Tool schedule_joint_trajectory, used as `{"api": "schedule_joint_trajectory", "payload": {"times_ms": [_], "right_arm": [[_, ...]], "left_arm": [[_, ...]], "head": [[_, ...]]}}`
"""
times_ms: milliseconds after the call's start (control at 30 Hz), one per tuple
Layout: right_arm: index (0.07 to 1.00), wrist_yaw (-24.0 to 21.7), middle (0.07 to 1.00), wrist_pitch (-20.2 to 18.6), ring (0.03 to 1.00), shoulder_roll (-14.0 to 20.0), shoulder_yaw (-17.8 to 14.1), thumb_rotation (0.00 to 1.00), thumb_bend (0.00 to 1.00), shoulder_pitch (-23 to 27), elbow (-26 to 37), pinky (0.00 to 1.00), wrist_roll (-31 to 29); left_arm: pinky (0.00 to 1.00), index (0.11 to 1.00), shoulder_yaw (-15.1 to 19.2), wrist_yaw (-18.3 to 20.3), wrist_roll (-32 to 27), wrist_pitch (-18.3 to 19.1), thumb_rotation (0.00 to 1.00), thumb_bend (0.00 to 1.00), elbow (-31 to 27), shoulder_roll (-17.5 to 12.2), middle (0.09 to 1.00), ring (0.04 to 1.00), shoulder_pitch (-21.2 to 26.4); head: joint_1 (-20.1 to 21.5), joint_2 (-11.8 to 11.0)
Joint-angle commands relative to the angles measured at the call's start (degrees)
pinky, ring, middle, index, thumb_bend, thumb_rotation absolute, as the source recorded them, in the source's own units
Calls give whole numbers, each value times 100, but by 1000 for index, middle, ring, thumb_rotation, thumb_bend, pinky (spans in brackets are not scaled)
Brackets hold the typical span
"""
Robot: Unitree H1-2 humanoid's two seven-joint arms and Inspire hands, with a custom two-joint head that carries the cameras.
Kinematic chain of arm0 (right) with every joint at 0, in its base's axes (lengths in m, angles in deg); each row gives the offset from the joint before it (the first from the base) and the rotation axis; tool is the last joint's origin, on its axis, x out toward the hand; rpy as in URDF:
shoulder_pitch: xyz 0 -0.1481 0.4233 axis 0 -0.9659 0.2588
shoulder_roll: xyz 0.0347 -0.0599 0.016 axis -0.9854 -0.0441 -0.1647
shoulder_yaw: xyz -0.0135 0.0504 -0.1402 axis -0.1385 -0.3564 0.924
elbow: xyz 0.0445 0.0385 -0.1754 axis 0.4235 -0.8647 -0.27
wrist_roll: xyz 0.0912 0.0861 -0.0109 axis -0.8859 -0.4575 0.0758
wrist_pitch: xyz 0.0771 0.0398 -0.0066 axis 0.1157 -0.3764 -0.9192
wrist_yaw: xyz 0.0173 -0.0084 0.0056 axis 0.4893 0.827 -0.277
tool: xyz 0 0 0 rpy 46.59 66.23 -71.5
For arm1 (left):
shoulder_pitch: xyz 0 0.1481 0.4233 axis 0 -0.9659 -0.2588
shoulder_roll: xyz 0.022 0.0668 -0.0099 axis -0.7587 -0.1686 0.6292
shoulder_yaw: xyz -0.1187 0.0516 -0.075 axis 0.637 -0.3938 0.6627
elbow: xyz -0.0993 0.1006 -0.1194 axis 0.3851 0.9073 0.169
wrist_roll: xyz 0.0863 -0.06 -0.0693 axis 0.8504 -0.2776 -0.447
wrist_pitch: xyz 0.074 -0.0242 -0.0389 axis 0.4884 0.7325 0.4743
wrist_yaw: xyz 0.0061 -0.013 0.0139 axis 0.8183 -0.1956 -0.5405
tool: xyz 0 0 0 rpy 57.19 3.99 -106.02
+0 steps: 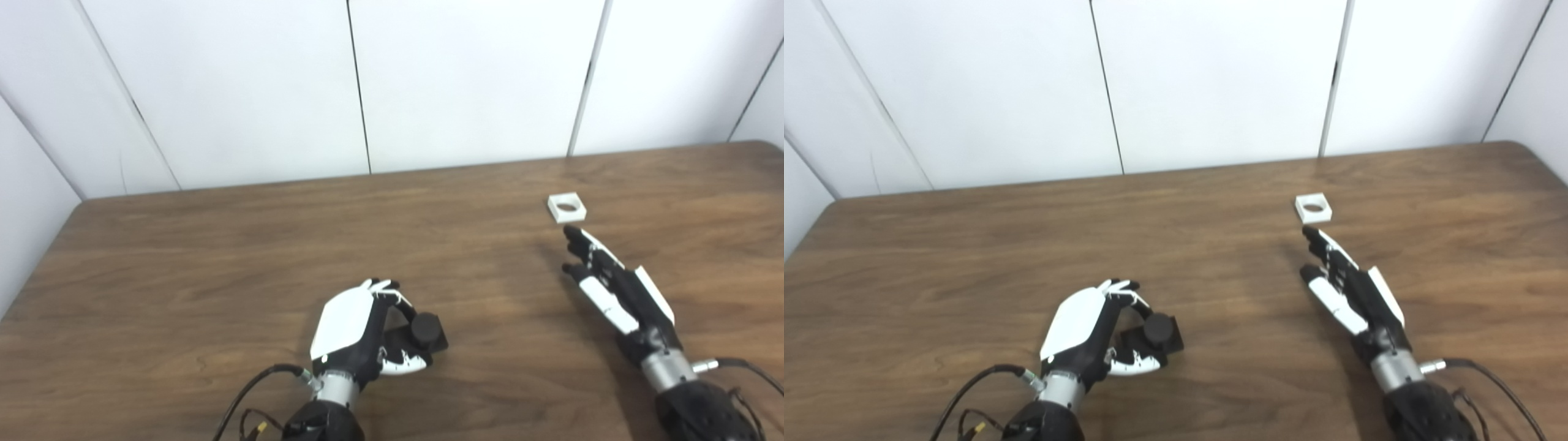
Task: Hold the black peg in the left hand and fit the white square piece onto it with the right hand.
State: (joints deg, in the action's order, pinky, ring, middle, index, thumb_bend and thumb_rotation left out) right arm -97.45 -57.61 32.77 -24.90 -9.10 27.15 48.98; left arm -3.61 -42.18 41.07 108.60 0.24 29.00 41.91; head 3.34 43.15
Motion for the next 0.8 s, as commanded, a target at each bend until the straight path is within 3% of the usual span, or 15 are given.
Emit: {"api": "schedule_joint_trajectory", "payload": {"times_ms": [0, 400, 767], "right_arm": [[911, 53, 956, 69, 969, 53, -39, 734, 698, 199, 231, 887, -35], [904, 26, 947, -37, 958, 57, -34, 715, 700, 188, 336, 879, -102], [913, 22, 953, -90, 967, 96, -23, 733, 694, 179, 401, 884, -68]], "left_arm": [[764, 487, -94, 25, 75, -56, 72, 504, -39, -22, 862, 927, -40], [760, 491, -303, 308, 538, -58, 80, 502, 82, -160, 861, 916, -23], [794, 492, -198, 615, 349, 48, 81, 501, 159, -127, 869, 933, 46]], "head": [[5, 1], [-41, 146], [-30, 204]]}}
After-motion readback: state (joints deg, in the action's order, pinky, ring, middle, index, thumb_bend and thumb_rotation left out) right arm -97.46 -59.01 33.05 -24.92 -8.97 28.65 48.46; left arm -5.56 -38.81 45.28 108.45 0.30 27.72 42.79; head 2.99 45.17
